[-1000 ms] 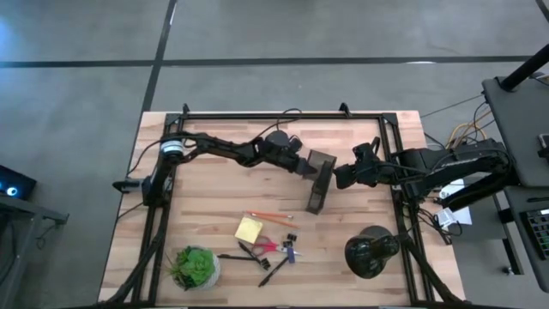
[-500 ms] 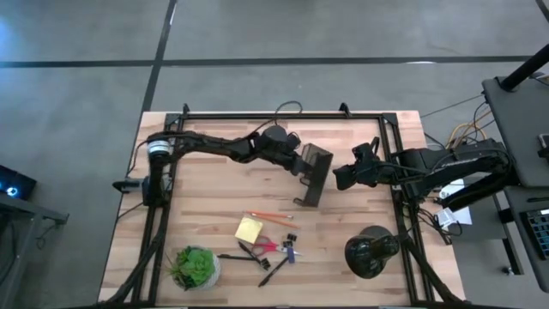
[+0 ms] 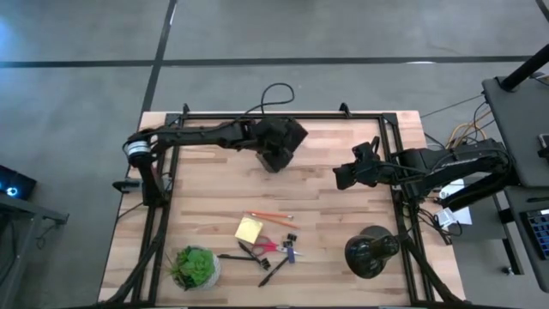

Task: Pick and place office supplies into organizer
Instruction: Adjust the desk organizer

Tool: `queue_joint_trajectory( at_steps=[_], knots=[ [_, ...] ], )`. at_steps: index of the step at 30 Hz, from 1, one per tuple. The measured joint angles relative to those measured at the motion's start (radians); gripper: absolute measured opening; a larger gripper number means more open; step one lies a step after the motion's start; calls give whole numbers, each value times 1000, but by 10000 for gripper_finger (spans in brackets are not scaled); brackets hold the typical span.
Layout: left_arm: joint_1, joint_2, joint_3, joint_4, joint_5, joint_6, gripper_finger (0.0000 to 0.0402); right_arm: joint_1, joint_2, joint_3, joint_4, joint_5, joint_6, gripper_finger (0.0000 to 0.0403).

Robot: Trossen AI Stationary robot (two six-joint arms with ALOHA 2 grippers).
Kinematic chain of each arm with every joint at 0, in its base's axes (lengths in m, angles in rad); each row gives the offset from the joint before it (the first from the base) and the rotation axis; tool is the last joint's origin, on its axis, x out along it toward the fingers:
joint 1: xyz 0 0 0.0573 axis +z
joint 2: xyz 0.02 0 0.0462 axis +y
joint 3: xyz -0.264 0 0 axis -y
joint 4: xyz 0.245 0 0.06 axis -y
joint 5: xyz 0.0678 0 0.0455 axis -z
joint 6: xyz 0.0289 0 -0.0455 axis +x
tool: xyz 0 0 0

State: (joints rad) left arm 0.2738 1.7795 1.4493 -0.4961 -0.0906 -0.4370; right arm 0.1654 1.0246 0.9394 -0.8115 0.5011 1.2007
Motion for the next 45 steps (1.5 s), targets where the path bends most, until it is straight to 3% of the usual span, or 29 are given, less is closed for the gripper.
queue_joint_trajectory(
  at_steps=[4,12,16,21,25,28,33,39,45],
  knots=[
    [-14,21,12,-109,-9,48,4,0,4,0,1,0,0,194],
    [-63,30,19,-116,-15,79,10,0,9,0,2,0,3,194],
    [-75,26,31,-115,-42,79,56,0,9,0,2,-1,3,194],
    [-79,21,33,-137,-42,79,142,0,9,0,1,-1,-4,194],
    [-64,-10,38,-290,-48,114,194,0,9,-1,0,-1,-5,194],
    [-59,-70,20,-393,-78,190,208,0,9,-1,-1,-2,-7,194],
    [-36,-162,-49,-448,-96,284,168,0,9,-6,1,-2,-19,194],
    [15,-178,-184,-448,-97,297,24,0,9,-13,0,-1,-23,194],
    [32,-146,-274,-353,-49,184,7,0,11,-13,2,6,-23,194]
  ],
)
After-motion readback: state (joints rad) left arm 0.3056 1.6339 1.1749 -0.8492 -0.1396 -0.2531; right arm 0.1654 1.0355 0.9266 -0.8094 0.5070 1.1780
